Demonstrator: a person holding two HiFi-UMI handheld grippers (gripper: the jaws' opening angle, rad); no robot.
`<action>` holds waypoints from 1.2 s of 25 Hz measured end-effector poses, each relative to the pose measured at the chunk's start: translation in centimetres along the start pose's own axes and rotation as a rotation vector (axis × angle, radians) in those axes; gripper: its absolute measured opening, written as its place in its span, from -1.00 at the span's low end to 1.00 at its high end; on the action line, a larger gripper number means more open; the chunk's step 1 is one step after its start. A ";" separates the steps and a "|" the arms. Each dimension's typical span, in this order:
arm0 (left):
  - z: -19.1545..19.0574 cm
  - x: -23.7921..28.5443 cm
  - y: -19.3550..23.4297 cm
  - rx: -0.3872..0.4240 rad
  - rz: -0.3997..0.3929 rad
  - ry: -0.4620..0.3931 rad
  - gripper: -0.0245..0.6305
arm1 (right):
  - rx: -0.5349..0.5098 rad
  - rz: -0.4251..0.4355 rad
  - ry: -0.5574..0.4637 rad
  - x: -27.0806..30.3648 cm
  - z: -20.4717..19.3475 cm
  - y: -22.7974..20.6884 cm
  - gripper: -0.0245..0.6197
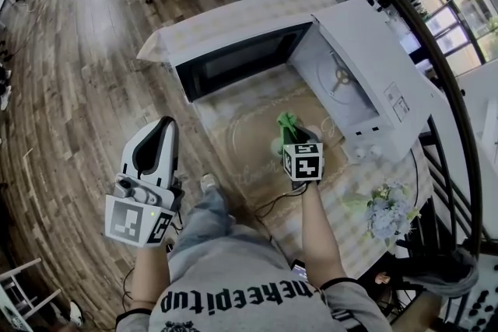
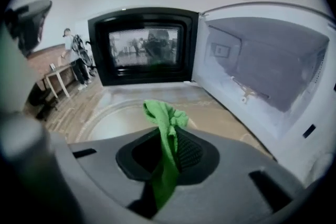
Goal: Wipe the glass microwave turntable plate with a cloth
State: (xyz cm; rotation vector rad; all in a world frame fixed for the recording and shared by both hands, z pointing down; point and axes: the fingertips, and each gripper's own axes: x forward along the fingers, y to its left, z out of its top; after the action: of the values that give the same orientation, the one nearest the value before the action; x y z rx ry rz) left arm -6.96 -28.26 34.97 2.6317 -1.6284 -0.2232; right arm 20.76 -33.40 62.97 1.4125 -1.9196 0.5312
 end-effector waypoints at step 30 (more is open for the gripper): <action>0.3 -2.2 -1.6 -0.009 -0.006 -0.007 -0.87 | -0.049 -0.001 0.014 -2.1 -4.7 0.1 -0.77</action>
State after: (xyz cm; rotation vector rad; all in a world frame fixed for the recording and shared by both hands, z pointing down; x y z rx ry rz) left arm -6.51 -25.60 34.75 2.6328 -1.6174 -0.2403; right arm 22.37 -28.84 64.66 1.3751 -1.9079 0.4898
